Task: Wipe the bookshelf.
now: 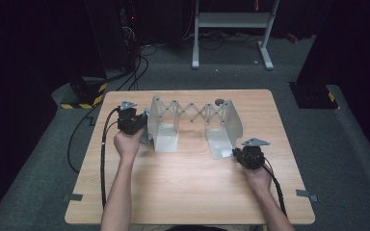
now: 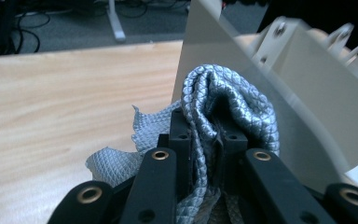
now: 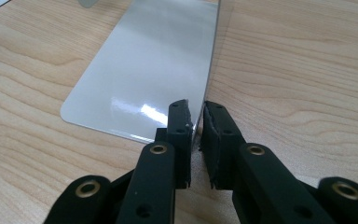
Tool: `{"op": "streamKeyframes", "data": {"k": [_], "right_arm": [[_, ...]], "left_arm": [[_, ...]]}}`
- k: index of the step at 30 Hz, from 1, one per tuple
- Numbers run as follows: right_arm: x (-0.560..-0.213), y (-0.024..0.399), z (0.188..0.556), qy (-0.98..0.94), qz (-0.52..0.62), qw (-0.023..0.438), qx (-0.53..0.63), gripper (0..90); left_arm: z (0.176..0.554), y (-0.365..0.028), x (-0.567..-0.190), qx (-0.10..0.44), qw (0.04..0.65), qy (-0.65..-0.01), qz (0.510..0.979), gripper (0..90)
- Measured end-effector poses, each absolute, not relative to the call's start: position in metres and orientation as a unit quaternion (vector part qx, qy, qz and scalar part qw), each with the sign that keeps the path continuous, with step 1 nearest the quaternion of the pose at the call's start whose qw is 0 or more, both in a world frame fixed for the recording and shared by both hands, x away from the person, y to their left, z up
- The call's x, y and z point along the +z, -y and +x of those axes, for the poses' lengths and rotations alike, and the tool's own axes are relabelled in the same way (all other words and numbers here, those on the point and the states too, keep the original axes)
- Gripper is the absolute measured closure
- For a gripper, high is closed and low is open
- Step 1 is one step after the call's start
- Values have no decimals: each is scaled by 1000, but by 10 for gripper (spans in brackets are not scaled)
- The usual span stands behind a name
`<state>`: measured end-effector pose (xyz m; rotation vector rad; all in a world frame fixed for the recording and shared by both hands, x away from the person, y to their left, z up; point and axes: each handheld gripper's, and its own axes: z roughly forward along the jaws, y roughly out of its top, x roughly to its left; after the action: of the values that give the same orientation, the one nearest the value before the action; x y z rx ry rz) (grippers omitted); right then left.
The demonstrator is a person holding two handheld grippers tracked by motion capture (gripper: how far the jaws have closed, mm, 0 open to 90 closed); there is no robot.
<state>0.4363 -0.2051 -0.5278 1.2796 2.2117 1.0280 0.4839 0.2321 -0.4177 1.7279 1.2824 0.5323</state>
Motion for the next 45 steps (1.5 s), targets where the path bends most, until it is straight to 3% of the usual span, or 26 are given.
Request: {"op": "streamKeyframes", "data": {"k": [8, 17, 40, 45], "right_arm": [[-528, 205, 437, -788, 455, 193, 367, 819], [-528, 205, 436, -788, 455, 193, 366, 819], [-528, 203, 436, -789, 454, 189, 368, 819], [-528, 203, 436, -789, 454, 189, 368, 820]], "left_arm": [[490, -231, -398, 225, 455, -512, 693, 796], [501, -231, -400, 216, 445, -521, 696, 795], [517, -228, -494, 135, 373, -578, 713, 795], [519, -231, -496, 120, 382, -586, 704, 795]]}}
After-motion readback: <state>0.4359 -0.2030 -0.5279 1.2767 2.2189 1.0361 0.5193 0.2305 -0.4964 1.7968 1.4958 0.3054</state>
